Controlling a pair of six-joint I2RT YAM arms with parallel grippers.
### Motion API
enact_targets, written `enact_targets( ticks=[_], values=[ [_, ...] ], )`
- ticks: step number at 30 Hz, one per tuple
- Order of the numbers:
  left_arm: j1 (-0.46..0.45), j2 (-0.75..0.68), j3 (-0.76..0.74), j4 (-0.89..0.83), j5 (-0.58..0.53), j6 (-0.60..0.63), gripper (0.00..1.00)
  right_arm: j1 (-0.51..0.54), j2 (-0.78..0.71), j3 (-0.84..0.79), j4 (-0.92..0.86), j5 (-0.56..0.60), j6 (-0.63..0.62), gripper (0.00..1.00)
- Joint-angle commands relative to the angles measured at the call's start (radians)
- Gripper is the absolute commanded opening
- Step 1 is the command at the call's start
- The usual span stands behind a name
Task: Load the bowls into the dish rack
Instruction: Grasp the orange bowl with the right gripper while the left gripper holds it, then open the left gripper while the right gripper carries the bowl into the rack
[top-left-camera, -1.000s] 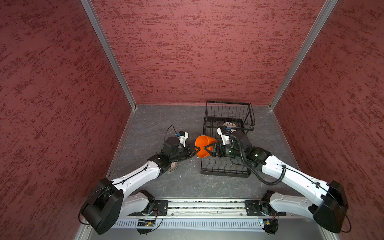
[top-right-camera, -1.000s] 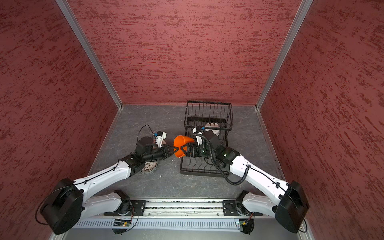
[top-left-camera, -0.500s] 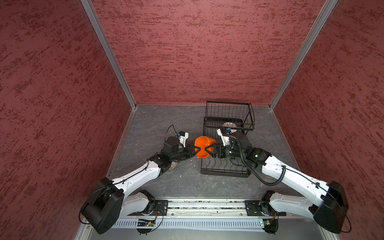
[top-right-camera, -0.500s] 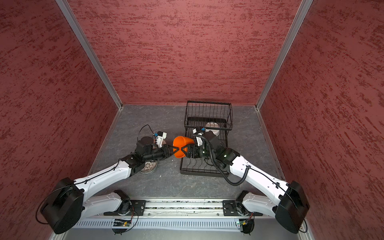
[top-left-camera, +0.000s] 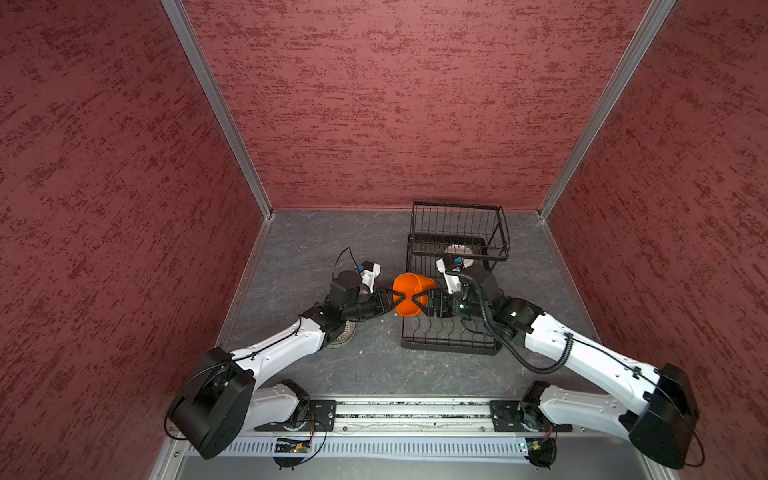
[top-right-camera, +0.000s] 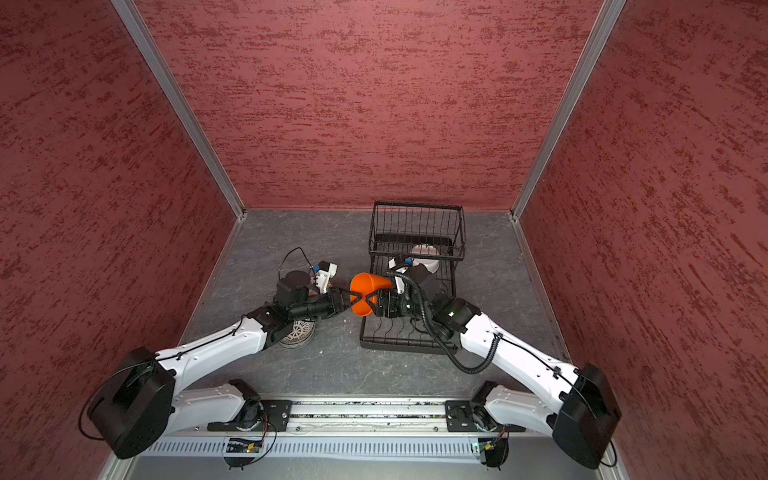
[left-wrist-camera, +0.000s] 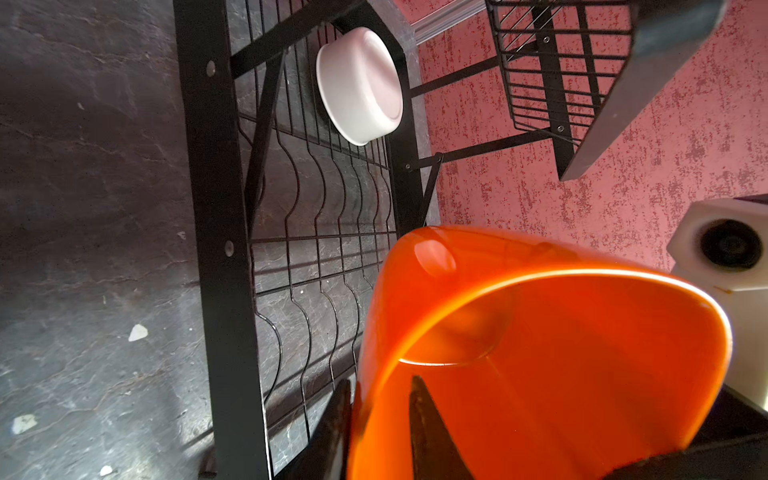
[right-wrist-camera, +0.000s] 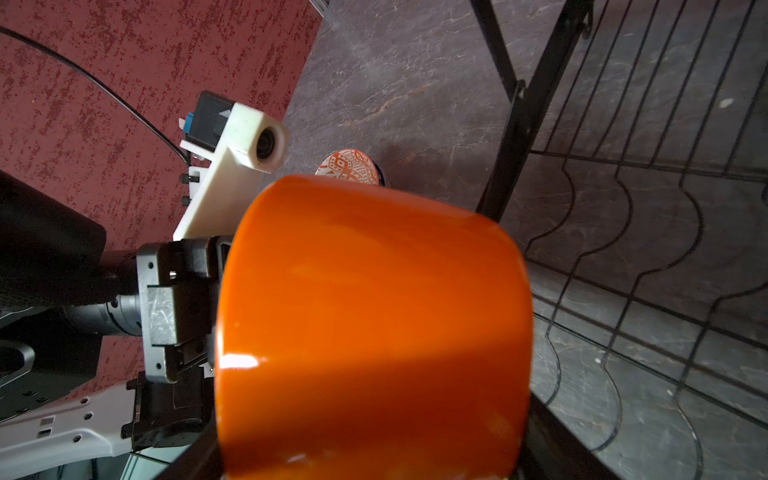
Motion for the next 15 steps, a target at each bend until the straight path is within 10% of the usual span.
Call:
enact_targets(
  ticks=[1,15],
  values=[
    [0.000,0.012,0.031,0.040,0.023,0.003,0.29,0.005,-0.017,-0.009,-0.010,0.073,-0.011,0.69],
    [0.001,0.024,0.056,0.023,0.023,0.009,0.51,0.006,-0.014,-0.022,-0.091,0.211,-0.054,0.69]
  ],
)
